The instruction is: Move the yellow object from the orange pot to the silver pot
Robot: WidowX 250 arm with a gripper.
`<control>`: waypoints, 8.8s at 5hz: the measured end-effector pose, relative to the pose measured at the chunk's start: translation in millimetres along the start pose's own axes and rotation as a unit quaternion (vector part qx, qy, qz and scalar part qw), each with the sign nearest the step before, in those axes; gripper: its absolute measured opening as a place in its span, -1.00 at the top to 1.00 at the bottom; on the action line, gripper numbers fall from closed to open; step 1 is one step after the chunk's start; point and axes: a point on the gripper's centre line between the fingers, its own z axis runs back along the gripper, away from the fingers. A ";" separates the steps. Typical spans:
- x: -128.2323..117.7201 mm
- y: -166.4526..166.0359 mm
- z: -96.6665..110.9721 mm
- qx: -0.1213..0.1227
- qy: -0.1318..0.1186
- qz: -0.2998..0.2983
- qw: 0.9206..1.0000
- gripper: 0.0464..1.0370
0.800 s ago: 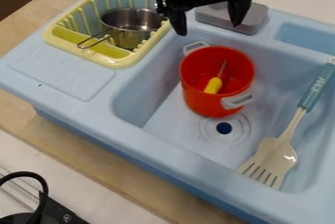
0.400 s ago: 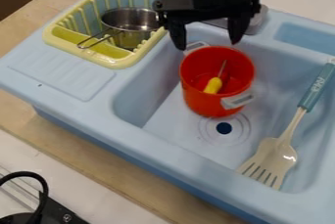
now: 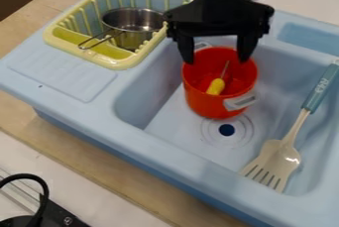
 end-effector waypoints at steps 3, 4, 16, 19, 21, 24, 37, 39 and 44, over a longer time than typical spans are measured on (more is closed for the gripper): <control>2.3 -15.5 -19.1 -0.014 -0.016 -0.070 0.997 -0.92; 2.4 -15.1 -19.9 -0.014 -0.016 -0.076 0.997 -0.92; 15.9 25.3 -13.8 0.001 -0.024 -0.032 0.999 0.98; 52.3 35.5 26.5 0.022 -0.083 0.064 0.994 0.98; 99.5 63.4 10.0 0.074 -0.095 0.124 0.985 0.98; 129.8 97.8 -15.9 0.145 -0.116 0.167 0.968 0.98; 107.2 101.6 -16.4 0.125 -0.044 0.203 0.970 -0.92; 84.7 124.5 -10.8 0.166 -0.021 0.256 0.952 -0.92; 46.9 97.5 33.1 0.004 -0.029 0.010 1.000 -0.92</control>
